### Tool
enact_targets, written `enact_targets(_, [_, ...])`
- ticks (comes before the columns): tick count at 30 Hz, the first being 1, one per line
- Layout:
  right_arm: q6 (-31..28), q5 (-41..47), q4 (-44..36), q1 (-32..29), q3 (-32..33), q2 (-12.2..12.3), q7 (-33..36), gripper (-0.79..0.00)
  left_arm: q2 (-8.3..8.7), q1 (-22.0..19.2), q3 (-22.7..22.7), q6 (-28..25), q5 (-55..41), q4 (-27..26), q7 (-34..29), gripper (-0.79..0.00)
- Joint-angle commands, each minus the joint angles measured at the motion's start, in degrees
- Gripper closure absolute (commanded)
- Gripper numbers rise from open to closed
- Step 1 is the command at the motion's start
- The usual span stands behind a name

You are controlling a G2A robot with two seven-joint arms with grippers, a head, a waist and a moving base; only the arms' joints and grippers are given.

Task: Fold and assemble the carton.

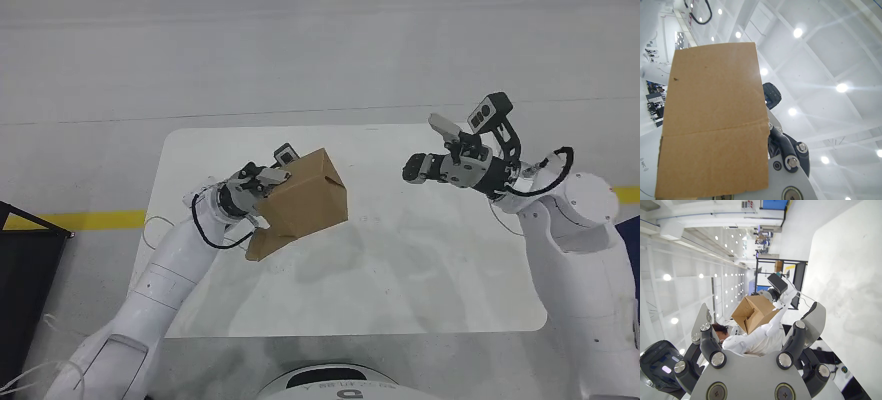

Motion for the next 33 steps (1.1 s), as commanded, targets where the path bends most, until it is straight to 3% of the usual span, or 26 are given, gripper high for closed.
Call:
enact_targets(1, [-2.75, 1.3, -0.39, -2.15, 2.13, -0.01, -0.88, -0.785, -0.56, 0.09, 0.91, -1.3, -4.59, -1.94, 0.06, 0.0])
enact_targets(3, [-5.31, 2.31, -0.7, -4.07, 4.21, -0.03, -1.64, -0.785, -1.4, 0.69, 0.93, -2.52, -12.41, -5.88, 0.06, 0.0])
enact_targets(8, [-10.68, 2.79, -2.09, -7.8, 7.54, -0.17, -4.16, -0.785, -3.31, 1.49, 0.18, 1.51, -20.63, -8.21, 0.06, 0.0])
enact_targets(15, [-14.63, 2.56, -4.39, -11.2, 9.67, -0.38, -5.99, -0.785, -6.13, 1.6, 0.29, 3.9, -19.56, -11.2, 0.06, 0.0])
enact_targets(18, [-15.28, 2.63, -4.9, -12.2, 10.13, -0.45, -6.12, -0.785, -5.9, 0.52, 1.88, 3.9, -12.07, -8.26, 0.06, 0.0])
enact_targets(20, [-15.17, 1.89, -5.05, -12.77, 10.5, -0.44, -6.41, -0.785, -4.5, -2.16, 4.06, 3.91, 0.35, -3.41, 0.06, 0.0])
enact_targets(23, [-15.43, 2.13, -5.34, -13.67, 11.23, -0.48, -6.39, -0.785, -1.1, -8.02, 8.54, 3.91, 17.93, 3.08, 0.06, 0.0])
enact_targets(26, [-15.91, 2.37, -5.72, -14.9, 12.61, -0.5, -6.22, -0.785, 2.67, -14.54, 13.45, 3.92, 27.52, 5.84, 0.06, 0.0])
enact_targets(29, [-16.19, 2.73, -6.3, -16.22, 14.01, -0.53, -6.08, -0.785, 6.64, -23.3, 24.09, 3.93, 38.07, 6.35, 0.06, 0.0])
enact_targets(33, [-16.2, 2.98, -7.05, -17.4, 15.36, -0.56, -5.83, -0.785, 10.83, -39.74, 45.16, 3.94, 45.61, 5.79, 0.06, 0.0])
